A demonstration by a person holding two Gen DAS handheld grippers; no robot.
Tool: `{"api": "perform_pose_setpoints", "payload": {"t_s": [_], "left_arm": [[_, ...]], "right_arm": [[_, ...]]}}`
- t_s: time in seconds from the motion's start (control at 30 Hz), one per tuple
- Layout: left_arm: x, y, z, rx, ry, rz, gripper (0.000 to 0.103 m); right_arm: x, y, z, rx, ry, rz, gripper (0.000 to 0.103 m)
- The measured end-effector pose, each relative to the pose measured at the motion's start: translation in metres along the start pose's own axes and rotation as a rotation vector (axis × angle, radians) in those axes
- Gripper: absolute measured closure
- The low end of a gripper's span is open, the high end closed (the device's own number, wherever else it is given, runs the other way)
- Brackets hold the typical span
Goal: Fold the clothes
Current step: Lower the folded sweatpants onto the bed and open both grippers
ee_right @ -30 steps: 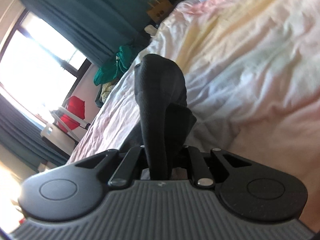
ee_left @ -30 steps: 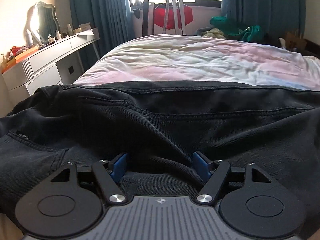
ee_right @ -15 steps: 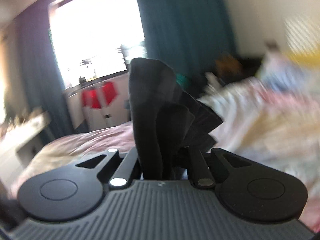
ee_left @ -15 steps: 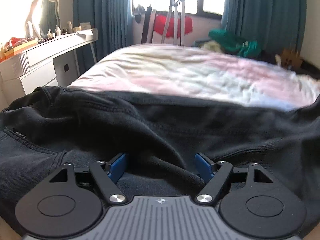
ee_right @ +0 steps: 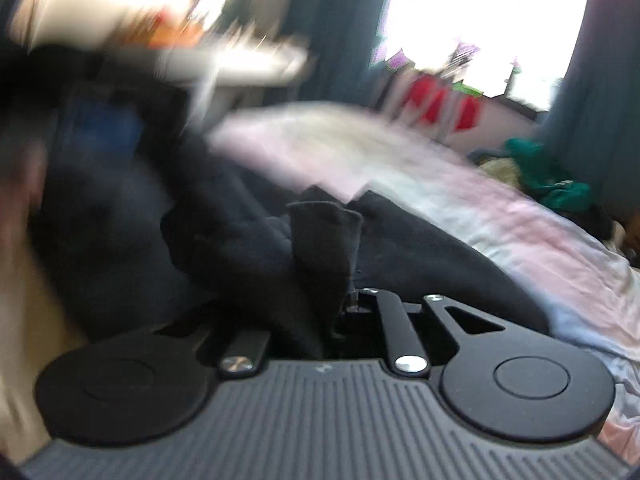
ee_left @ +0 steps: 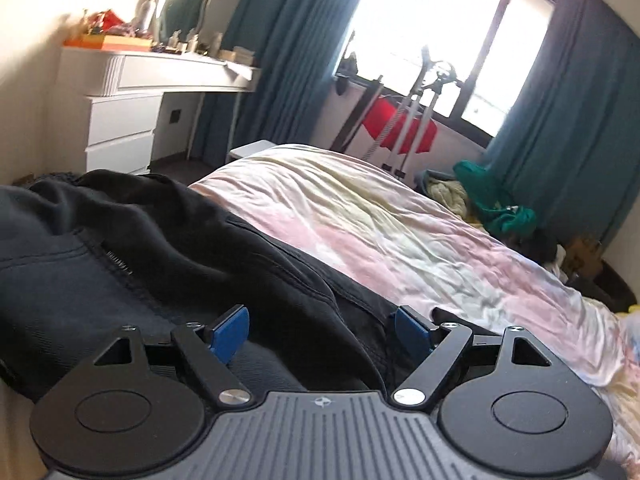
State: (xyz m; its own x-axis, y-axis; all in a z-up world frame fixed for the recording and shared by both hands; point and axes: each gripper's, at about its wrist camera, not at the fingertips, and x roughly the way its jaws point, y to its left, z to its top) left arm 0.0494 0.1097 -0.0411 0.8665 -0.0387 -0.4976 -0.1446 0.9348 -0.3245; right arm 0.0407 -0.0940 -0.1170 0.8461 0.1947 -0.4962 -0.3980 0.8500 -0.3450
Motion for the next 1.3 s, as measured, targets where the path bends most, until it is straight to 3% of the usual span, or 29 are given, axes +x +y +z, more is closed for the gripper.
{"api": "perform_pose_setpoints", "payload": {"t_s": [0.07,0.27,0.33,0.5,0.6,0.67,0.77,0.87,1.0,1.1,1.2,1.3], "left_arm": [[-0.002,0.001,0.003,-0.006,-0.006,0.009,0.021],[-0.016,0.000,0.011,-0.016,-0.092,-0.023,0.021],[-0.017,-0.001,0.012,0.000,-0.102,-0.024,0.021],[-0.016,-0.008,0.007,0.060,-0.097,-0.039,0.021],[-0.013,-0.014,0.004,0.079,-0.095,-0.058,0.021],[-0.012,-0.017,0.002,0.089,-0.089,-0.077,0.021],[-0.013,-0.025,-0.004,0.127,-0.086,-0.090,0.021],[-0.013,-0.034,-0.011,0.178,-0.075,-0.102,0.021],[-0.014,-0.047,-0.024,0.267,-0.060,-0.113,0.021],[-0.014,-0.056,-0.038,0.344,-0.036,-0.109,0.021],[-0.010,-0.066,-0.053,0.423,-0.012,-0.082,0.021],[-0.001,-0.070,-0.063,0.484,0.013,-0.037,0.020]], "right_arm": [[0.001,0.006,-0.002,-0.043,-0.005,-0.012,0.091],[-0.025,-0.015,0.031,0.113,-0.102,0.057,0.090],[-0.018,-0.010,0.037,0.173,-0.079,0.125,0.089],[0.002,-0.005,0.023,0.200,-0.028,0.171,0.084],[-0.002,-0.016,0.027,0.254,-0.003,0.244,0.071],[-0.007,-0.037,0.028,0.356,0.051,0.368,0.050],[-0.029,-0.069,0.024,0.474,0.088,0.476,0.038],[-0.057,-0.100,0.011,0.557,0.059,0.510,0.033],[-0.075,-0.138,-0.010,0.653,-0.040,0.289,0.033],[-0.072,-0.150,-0.023,0.704,-0.023,0.091,0.031],[-0.065,-0.148,-0.033,0.714,0.023,-0.011,0.032],[-0.054,-0.140,-0.038,0.651,0.067,-0.017,0.034]]}}
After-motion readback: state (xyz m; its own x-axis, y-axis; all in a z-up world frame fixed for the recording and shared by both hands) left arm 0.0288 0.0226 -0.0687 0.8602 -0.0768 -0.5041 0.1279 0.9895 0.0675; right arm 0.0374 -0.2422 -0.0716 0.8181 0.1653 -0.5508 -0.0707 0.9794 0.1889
